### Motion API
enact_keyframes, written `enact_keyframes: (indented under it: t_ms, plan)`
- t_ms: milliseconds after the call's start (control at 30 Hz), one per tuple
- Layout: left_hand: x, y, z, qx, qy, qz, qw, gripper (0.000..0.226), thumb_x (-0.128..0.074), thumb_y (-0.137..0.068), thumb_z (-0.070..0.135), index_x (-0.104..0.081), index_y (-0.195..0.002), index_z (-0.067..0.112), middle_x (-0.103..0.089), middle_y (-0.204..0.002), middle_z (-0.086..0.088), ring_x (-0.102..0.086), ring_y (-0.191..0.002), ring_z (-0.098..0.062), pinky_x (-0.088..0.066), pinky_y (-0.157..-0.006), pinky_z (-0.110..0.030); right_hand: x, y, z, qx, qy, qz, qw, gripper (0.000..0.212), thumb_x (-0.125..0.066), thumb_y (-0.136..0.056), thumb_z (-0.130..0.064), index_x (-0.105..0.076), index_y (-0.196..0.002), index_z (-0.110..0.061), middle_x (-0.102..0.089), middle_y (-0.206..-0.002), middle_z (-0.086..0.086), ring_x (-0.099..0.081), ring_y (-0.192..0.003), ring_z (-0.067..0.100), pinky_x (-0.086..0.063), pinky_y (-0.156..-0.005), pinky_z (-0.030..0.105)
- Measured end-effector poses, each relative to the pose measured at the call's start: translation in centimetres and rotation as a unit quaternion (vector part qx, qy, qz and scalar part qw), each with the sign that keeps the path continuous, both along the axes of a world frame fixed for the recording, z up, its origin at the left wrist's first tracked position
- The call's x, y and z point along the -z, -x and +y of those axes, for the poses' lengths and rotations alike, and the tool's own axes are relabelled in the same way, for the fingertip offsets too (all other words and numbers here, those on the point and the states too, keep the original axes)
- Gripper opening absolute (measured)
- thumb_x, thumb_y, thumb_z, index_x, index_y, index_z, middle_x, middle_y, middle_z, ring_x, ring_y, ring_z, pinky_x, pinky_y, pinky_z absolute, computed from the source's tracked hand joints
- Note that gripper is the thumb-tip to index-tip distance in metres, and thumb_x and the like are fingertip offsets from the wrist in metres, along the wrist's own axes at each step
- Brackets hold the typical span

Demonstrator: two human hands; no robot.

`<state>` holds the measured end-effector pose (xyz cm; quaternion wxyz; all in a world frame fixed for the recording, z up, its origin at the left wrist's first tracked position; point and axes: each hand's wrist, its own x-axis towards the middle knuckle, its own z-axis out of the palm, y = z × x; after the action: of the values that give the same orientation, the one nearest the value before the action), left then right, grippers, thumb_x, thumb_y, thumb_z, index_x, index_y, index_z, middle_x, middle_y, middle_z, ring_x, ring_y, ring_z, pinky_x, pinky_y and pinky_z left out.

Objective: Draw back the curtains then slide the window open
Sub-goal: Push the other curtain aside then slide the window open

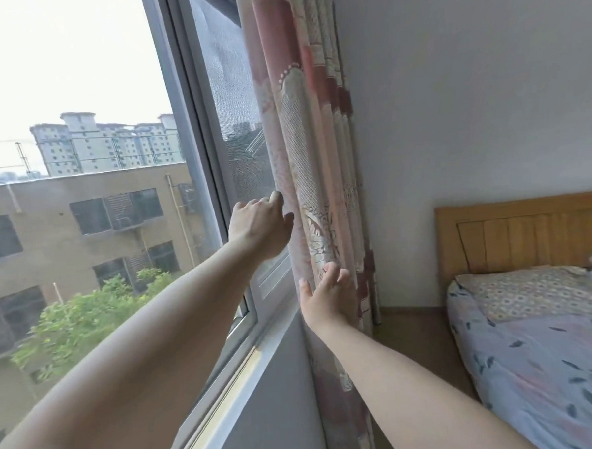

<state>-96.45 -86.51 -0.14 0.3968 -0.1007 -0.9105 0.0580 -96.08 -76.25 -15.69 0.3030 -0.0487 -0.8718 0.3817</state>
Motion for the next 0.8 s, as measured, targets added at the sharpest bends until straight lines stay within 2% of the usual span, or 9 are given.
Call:
enact_keyframes:
  t_ms: [133,300,367,433,533,600,667,800]
  plan:
    - [-1.3,7.8,-1.6,0.04,-0.032,-0.004,0.999,0.038,-0.043,-0.099,0.043,-0.053,-0.12,0.014,-0.066,-0.12,-0.01,-0.061,-0.107,-0.033,-0.042,-0.09,-0.043,-1.5,7.3,-1.3,0.039,0.026,0.017,0.999,0.063,-0.059,-0.088,-0.051,-0.04,-0.132,-0.009,-0.048,-0.129,0.018,-0.052,-0.114,0.037,-0.047,-0.091,0.043]
    - [-2.6,17.6,-1.9,0.098,-0.121,-0.044,0.987,0.043,-0.05,-0.097,0.044,-0.048,-0.126,0.011,-0.056,-0.129,-0.013,-0.057,-0.111,-0.036,-0.049,-0.089,-0.047,-2.4,15.7,-2.5,0.053,0.029,0.026,0.998,0.082,-0.059,-0.085,-0.056,-0.029,-0.144,-0.008,-0.039,-0.144,0.019,-0.044,-0.128,0.036,-0.043,-0.102,0.045]
    - [-2.0,20.8,-1.4,0.109,-0.156,-0.056,0.98,0.059,-0.053,-0.095,0.05,-0.04,-0.136,0.011,-0.044,-0.143,-0.014,-0.048,-0.125,-0.036,-0.046,-0.098,-0.05,-2.4,18.5,-2.2,0.056,0.047,0.021,0.997,0.094,-0.06,-0.083,-0.06,-0.02,-0.15,-0.008,-0.033,-0.151,0.018,-0.038,-0.135,0.035,-0.039,-0.107,0.046]
    - [-1.5,24.2,-0.8,0.109,-0.194,-0.074,0.972,0.086,-0.055,-0.091,0.06,-0.02,-0.152,0.011,-0.019,-0.159,-0.016,-0.027,-0.143,-0.038,-0.036,-0.111,-0.054,-2.3,21.6,-1.6,0.052,0.077,0.006,0.996,0.104,-0.062,-0.081,-0.063,-0.01,-0.153,-0.008,-0.024,-0.157,0.017,-0.03,-0.142,0.032,-0.035,-0.11,0.046]
    - [-1.5,28.9,0.1,0.099,-0.273,-0.097,0.952,0.118,-0.056,-0.079,0.078,0.009,-0.157,0.019,0.014,-0.163,-0.02,0.004,-0.149,-0.044,-0.018,-0.115,-0.062,-2.3,26.6,-0.7,0.047,0.099,-0.006,0.994,0.117,-0.063,-0.077,-0.069,0.001,-0.155,-0.01,-0.011,-0.162,0.018,-0.018,-0.148,0.031,-0.027,-0.116,0.047]
    - [-1.9,32.9,0.7,0.09,-0.33,-0.085,0.936,0.129,-0.055,-0.07,0.086,0.017,-0.155,0.021,0.019,-0.161,-0.021,0.01,-0.148,-0.044,-0.012,-0.114,-0.067,-2.3,31.1,-0.4,0.037,0.111,-0.007,0.993,0.123,-0.066,-0.073,-0.071,0.005,-0.155,-0.012,-0.004,-0.163,0.019,-0.01,-0.15,0.032,-0.021,-0.119,0.049]
    - [-2.3,36.1,1.2,0.079,-0.345,-0.061,0.933,0.135,-0.052,-0.063,0.092,0.02,-0.154,0.023,0.02,-0.161,-0.021,0.011,-0.148,-0.044,-0.007,-0.113,-0.069,-2.6,34.7,-0.1,0.018,0.132,-0.008,0.991,0.129,-0.068,-0.069,-0.072,0.009,-0.155,-0.016,-0.001,-0.163,0.019,-0.005,-0.151,0.032,-0.017,-0.12,0.051]
    - [-2.7,43.6,3.9,0.126,-0.347,-0.008,0.929,0.137,-0.058,-0.059,0.092,0.02,-0.153,0.029,0.017,-0.162,-0.02,0.003,-0.15,-0.041,-0.013,-0.117,-0.066,-2.5,42.3,-0.2,0.005,0.115,-0.016,0.993,0.136,-0.066,-0.062,-0.08,0.011,-0.155,-0.018,-0.001,-0.163,0.019,-0.011,-0.15,0.033,-0.025,-0.116,0.054]
